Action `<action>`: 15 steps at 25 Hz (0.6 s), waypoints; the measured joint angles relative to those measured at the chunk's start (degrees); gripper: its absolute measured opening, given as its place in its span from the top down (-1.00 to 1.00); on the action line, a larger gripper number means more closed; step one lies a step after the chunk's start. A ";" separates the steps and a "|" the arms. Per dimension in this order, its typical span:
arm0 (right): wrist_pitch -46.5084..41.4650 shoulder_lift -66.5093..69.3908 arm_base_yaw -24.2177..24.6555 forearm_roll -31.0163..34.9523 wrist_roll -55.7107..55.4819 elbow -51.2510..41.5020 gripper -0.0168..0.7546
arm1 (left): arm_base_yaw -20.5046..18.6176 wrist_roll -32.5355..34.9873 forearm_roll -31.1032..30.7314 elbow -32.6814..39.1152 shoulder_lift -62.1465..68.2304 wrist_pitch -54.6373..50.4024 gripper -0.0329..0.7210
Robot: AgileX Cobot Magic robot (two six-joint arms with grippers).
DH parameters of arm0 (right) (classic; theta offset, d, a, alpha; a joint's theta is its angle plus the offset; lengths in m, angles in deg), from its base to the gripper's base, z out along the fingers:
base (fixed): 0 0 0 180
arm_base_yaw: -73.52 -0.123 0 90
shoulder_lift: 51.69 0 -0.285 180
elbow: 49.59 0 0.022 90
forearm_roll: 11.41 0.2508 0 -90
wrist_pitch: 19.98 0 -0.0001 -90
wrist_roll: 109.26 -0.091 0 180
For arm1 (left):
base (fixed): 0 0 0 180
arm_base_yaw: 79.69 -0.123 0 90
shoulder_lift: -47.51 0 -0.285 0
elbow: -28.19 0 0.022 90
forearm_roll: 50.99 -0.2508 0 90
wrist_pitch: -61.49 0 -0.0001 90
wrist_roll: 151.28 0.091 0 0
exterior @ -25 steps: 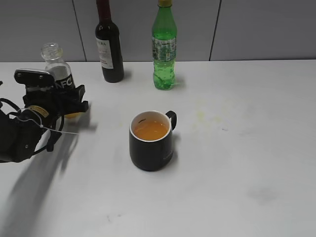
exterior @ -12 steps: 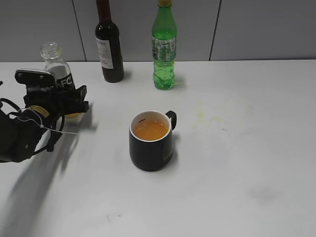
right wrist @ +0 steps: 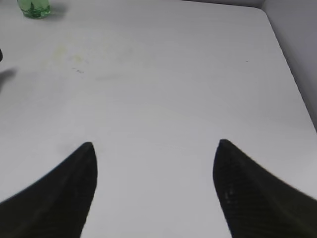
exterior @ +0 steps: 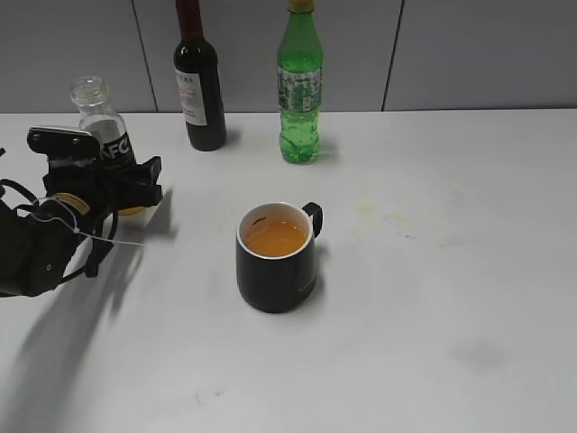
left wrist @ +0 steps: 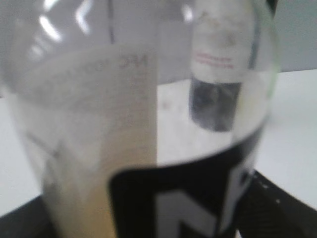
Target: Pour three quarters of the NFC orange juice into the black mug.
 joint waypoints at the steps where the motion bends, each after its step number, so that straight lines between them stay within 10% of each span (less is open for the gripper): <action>1: 0.00 0.00 0.00 0.00 0.00 0.00 -0.48 | 0.00 0.00 0.00 0.00 0.00 0.00 -0.76; 15: 0.00 0.00 0.00 0.00 0.00 0.00 -0.48 | 0.00 -0.02 2.80 2.79 0.00 3.68 -0.76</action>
